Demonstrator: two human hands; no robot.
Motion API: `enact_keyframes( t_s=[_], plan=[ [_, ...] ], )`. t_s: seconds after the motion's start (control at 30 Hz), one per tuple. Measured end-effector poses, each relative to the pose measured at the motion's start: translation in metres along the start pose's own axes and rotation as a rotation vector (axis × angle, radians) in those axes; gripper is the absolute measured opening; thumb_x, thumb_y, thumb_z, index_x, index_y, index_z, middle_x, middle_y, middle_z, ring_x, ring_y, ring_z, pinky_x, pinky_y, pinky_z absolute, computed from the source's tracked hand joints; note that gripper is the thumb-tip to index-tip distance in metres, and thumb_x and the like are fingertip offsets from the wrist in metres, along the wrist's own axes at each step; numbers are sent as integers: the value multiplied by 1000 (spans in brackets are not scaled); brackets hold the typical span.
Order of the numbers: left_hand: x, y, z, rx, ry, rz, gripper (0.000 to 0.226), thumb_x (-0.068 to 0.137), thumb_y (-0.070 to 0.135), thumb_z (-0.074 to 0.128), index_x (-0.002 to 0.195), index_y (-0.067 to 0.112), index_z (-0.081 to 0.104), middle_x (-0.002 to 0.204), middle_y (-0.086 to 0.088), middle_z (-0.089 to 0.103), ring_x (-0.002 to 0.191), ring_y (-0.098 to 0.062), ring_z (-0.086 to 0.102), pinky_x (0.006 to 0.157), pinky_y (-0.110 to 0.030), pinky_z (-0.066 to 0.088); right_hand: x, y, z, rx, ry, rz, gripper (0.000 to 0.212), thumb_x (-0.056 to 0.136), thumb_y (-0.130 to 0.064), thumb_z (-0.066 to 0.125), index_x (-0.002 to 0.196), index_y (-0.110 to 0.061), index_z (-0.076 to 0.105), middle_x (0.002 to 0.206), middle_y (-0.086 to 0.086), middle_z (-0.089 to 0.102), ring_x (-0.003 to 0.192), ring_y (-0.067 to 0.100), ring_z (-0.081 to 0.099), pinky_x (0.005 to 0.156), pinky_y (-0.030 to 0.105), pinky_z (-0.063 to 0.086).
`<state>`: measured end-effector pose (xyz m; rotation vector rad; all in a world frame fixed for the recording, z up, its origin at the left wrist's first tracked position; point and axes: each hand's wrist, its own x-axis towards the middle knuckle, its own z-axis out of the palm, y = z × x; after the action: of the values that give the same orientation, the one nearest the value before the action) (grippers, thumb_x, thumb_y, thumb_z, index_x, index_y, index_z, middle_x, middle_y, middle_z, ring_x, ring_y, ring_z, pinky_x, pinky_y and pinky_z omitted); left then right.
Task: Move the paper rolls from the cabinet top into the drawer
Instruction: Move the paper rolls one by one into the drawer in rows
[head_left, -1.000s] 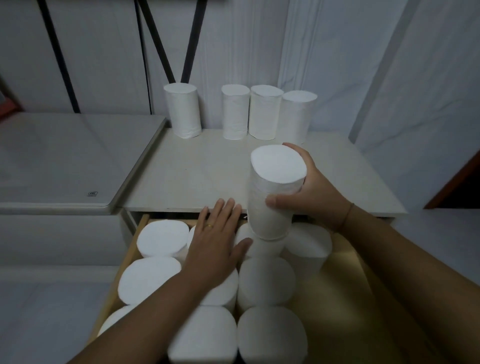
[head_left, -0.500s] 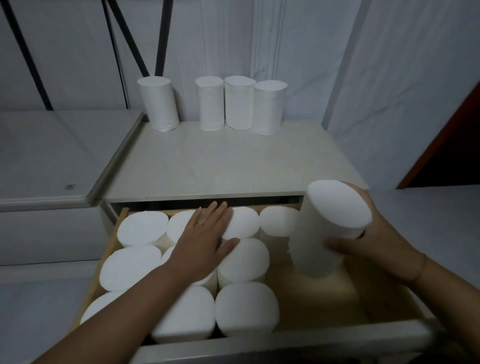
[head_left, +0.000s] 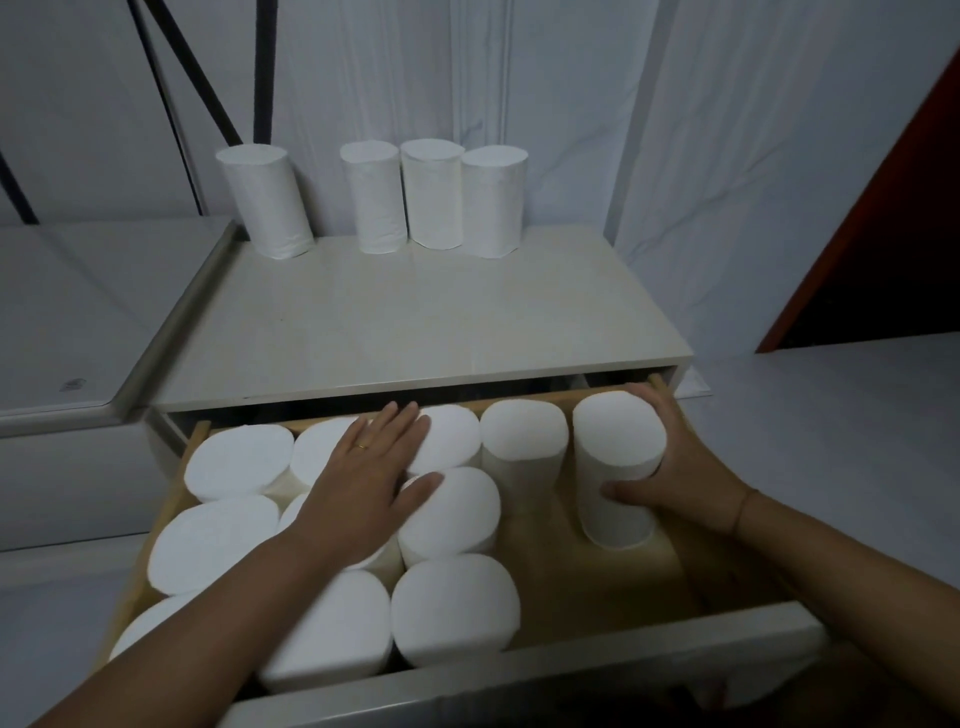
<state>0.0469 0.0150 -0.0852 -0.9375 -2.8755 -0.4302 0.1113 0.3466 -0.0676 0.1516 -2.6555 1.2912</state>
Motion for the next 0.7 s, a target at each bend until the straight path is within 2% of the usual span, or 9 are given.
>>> enact_keyframes(
  t_s=[0.13, 0.23, 0.3, 0.4, 0.47, 0.53, 0.63, 0.7],
  plan=[
    [0, 4, 3, 20, -75, 55, 77, 85, 68, 9, 150, 27, 15, 157, 11, 5, 144, -4, -4, 116, -26, -6, -1, 2, 4, -36, 4, -51, 96, 47, -15, 91, 127, -18, 39, 122, -16, 40, 117, -9, 39, 87, 2, 39],
    [0, 6, 7, 48, -114, 103, 72, 89, 67, 11, 150, 29, 9, 158, 11, 1, 144, -6, -8, 118, -30, -6, -1, 7, 7, -44, 28, -28, 96, 46, -16, 91, 125, -20, 38, 120, -19, 39, 114, -18, 36, 84, -4, 35],
    [-1, 7, 8, 49, -121, 122, 69, 91, 65, 13, 150, 31, 6, 157, 12, -1, 144, -5, -11, 118, -31, -7, -2, 11, 9, -61, 35, 3, 96, 46, -21, 91, 124, -26, 35, 118, -22, 38, 112, -16, 38, 81, -2, 38],
    [-2, 8, 8, 55, -126, 127, 69, 90, 66, 10, 149, 32, 3, 156, 13, -4, 143, -3, -13, 117, -29, -10, -5, 21, 14, -106, -16, 75, 99, 47, -29, 90, 126, -27, 30, 121, -10, 38, 113, 3, 40, 79, 6, 39],
    [-1, 9, 8, 55, -134, 119, 70, 88, 66, 9, 149, 33, 3, 156, 14, -4, 143, -4, -13, 118, -31, -8, -7, 26, 17, -132, -45, 108, 100, 48, -31, 89, 125, -29, 26, 123, -7, 34, 115, 11, 38, 75, 7, 39],
    [1, 9, 7, 44, -137, 113, 71, 88, 66, 10, 150, 32, 4, 156, 13, -3, 144, -5, -11, 119, -33, -5, -7, 26, 17, -138, -57, 130, 101, 50, -31, 89, 126, -30, 23, 123, -7, 33, 115, 13, 38, 76, 8, 40],
    [0, 11, 7, 38, -145, 112, 71, 88, 67, 9, 150, 32, 4, 156, 14, -5, 143, -5, -12, 117, -31, -9, -9, 18, 15, -140, -86, 120, 106, 51, -33, 88, 133, -27, 21, 126, -8, 32, 116, 10, 36, 87, 19, 40],
    [-1, 12, 9, 45, -155, 119, 69, 89, 66, 10, 149, 33, 2, 155, 15, -7, 143, -5, -13, 117, -29, -11, -10, 14, 14, -141, -148, 91, 103, 54, -34, 87, 132, -30, 21, 125, -11, 32, 114, 6, 37, 87, 17, 40]
  ],
)
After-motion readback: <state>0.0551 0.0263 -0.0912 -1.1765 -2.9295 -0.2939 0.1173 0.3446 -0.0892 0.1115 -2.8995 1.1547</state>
